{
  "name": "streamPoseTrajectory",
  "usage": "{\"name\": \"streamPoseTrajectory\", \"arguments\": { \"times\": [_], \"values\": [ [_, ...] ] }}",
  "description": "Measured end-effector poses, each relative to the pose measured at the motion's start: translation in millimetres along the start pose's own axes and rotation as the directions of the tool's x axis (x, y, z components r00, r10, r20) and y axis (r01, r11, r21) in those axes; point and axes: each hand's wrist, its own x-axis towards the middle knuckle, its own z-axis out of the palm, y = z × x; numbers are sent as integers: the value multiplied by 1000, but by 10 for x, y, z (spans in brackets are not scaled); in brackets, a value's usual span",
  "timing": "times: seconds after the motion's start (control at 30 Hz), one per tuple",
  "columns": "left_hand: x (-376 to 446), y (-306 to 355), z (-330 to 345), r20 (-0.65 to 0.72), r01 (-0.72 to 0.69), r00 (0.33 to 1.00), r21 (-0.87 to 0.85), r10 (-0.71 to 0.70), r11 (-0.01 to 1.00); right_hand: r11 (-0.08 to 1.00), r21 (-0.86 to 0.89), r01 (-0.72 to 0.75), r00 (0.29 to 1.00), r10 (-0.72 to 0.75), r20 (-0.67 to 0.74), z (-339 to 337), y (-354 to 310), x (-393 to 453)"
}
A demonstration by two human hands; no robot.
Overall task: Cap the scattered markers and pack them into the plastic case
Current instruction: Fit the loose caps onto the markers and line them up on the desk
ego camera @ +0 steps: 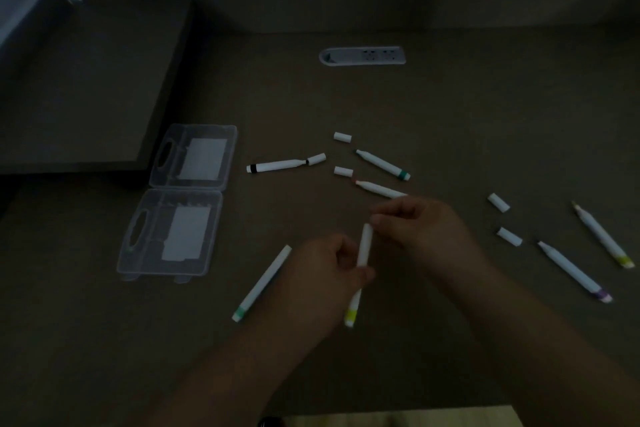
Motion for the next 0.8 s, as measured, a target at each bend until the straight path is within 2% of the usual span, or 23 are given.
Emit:
{"name": "streamPoseTrajectory", "arguments": {
  "times": [0.07, 0.13, 0.2, 0.23, 0.3, 0.37, 0.43, 0.53, 0.63, 0.7, 0.77, 0.8],
  "values": [
    [-16, -5, 118, 82, 57, 993, 268, -82, 962, 993, -112, -35, 998, 28, -59, -59, 136, 34],
    [-8, -18, 199, 137, 73, 977, 510, -164, 857, 980, -197, -41, 987, 9, -159, -100, 232, 114],
    [-6, -47, 252, 152, 33, 972, 662, -177, 749, 946, -323, -11, 969, -70, -236, -121, 276, 213],
    [-9, -72, 266, 142, 7, 978, 709, -153, 705, 900, -436, 16, 959, -137, -249, -126, 278, 272],
    [-23, -125, 295, 139, -15, 981, 747, -134, 664, 733, -674, 86, 928, -305, -213, -127, 273, 400],
    [-25, -172, 299, 123, -2, 983, 754, -138, 657, 582, -800, 142, 893, -424, -150, -130, 245, 525],
    [4, -193, 270, 125, 8, 979, 762, -158, 648, 506, -851, 140, 898, -426, -105, -157, 218, 628],
    [22, -157, 197, 157, 37, 956, 773, -247, 634, 463, -879, 112, 935, -348, -64, -214, 198, 712],
    [8, -157, 166, 122, 62, 969, 723, -215, 688, 508, -857, 82, 956, -284, -76, -224, 218, 707],
    [-53, -192, 163, 30, 57, 994, 656, -101, 753, 663, -746, 53, 977, -189, -98, -204, 215, 623],
    [-89, -201, 139, -110, 18, 993, 506, 44, 862, 862, -507, 29, 993, -82, -83, -163, 172, 497],
    [-82, -181, 117, -190, -14, 977, 379, 93, 925, 928, -373, 21, 998, -45, -54, -131, 138, 414]
  ]
}}
